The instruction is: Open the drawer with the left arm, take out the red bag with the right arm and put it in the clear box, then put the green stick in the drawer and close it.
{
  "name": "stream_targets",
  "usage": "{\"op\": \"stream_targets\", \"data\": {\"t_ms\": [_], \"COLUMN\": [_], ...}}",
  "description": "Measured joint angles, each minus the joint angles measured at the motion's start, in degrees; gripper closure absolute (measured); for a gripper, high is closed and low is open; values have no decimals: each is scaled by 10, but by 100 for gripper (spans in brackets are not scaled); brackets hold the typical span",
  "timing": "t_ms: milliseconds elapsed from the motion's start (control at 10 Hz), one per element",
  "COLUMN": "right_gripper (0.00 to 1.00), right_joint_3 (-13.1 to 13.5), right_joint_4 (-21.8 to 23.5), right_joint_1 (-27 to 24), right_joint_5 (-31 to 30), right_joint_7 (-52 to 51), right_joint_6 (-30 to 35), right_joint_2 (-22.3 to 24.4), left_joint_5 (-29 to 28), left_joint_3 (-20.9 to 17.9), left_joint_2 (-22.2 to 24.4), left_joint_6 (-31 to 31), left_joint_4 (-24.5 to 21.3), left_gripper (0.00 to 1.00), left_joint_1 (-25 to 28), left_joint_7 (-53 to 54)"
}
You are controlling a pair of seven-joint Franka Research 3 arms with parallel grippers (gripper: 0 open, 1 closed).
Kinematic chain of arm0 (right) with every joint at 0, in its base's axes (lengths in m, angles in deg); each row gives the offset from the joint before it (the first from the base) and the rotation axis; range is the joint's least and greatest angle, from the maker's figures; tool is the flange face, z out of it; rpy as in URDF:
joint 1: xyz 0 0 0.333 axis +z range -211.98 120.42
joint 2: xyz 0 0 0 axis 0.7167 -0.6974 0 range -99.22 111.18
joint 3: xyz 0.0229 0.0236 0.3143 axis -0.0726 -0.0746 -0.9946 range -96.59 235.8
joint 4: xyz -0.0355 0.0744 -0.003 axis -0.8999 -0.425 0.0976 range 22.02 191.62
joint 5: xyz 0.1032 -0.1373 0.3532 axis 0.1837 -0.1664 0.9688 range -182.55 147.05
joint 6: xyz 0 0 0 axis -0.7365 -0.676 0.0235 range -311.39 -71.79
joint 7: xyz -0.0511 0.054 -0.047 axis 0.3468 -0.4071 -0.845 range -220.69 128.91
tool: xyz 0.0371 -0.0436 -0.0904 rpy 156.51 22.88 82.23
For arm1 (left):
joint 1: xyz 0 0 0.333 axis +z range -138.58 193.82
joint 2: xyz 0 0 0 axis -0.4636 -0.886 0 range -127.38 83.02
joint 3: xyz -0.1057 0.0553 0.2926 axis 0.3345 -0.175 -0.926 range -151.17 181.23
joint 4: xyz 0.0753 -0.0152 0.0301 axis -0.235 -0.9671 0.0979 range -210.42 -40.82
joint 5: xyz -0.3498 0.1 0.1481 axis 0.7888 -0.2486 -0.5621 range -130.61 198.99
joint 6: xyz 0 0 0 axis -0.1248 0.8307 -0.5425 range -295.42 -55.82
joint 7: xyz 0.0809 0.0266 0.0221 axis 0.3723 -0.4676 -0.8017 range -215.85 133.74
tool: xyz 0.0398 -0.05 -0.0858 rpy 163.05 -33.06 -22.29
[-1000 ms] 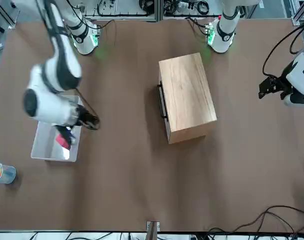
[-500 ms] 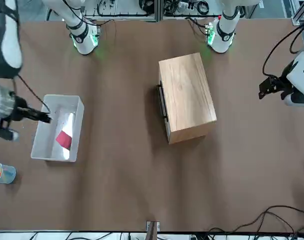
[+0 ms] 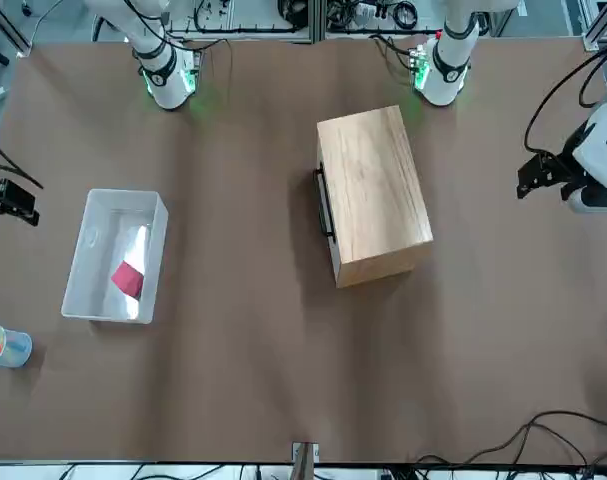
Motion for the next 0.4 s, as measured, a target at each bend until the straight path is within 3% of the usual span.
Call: {"op": "stream_targets", "data": {"t_ms": [200,400], "right_gripper": [0,0], "right_joint_3": [2,2], "right_joint_4": [16,86], "right_joint_1": [-2,-3], "right_joint_5": [17,18], "right_joint_7": [0,0], "right_joint_6": [-9,-15], "right_joint_2": [9,71], "left_joint_5": [0,0], "left_joint_3": [0,0], "left_joint_2": [0,0], "left_joint_6": [-1,-2], "left_joint_4": [0,0], "left_gripper": [0,0], "left_joint_1": [0,0], "left_joint_7": [0,0]}}
